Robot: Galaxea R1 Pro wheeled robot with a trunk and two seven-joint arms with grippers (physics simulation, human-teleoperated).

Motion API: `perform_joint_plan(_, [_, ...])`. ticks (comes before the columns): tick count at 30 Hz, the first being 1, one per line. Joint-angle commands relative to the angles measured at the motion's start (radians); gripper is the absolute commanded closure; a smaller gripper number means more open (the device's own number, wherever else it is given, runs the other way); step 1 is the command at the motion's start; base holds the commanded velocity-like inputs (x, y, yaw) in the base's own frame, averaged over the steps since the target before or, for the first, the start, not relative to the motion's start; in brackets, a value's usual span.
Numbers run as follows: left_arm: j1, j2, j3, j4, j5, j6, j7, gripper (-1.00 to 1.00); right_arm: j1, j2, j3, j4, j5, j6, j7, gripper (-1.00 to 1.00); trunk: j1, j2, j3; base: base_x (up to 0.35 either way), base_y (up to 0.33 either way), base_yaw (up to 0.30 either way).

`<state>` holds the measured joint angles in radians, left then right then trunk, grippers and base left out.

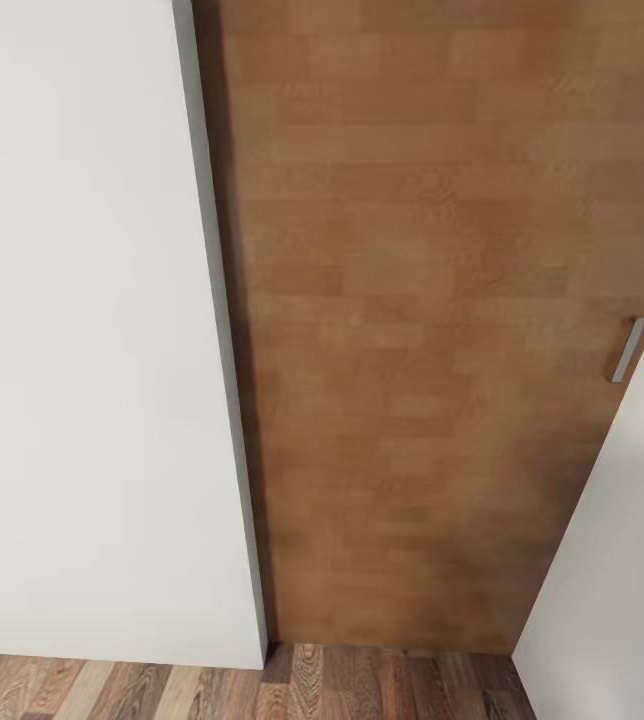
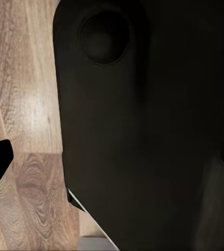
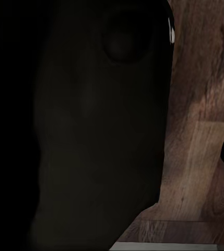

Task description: In the bedroom, move the book from the bed onto either nightstand, and place the two sandals side by side next to the bed.

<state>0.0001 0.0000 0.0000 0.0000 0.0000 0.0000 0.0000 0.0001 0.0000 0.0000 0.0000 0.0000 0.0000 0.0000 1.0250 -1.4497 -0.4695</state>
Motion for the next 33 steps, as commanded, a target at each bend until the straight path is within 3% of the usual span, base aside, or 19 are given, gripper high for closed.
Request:
perform_joint_plan(1, [0.0,0.0,0.0,0.0,0.0,0.0,0.0,-1.0,0.0,0.0,0.0,0.0,0.0,0.0,0.0,-1.0,0.0,0.0,0.0,0.0,0.0,0.0])
perform_joint_plan(30, [0.001,-0.001,0.001,0.0,0.008,-0.004,-0.003,-1.0,-0.002,0.003,0.008,-0.003,0.01,0.008,0.007,-1.0,0.0,0.0,0.0,0.0,0.0,0.0])
perform_joint_plan(33, [0.017,0.016,0.002,-0.001,0.008,-0.003,0.0,-1.0,-0.019,0.003,0.01,-0.02,0.008,0.0,0.004,-1.0,0.0,0.0,0.0,0.0,0.0,0.071])
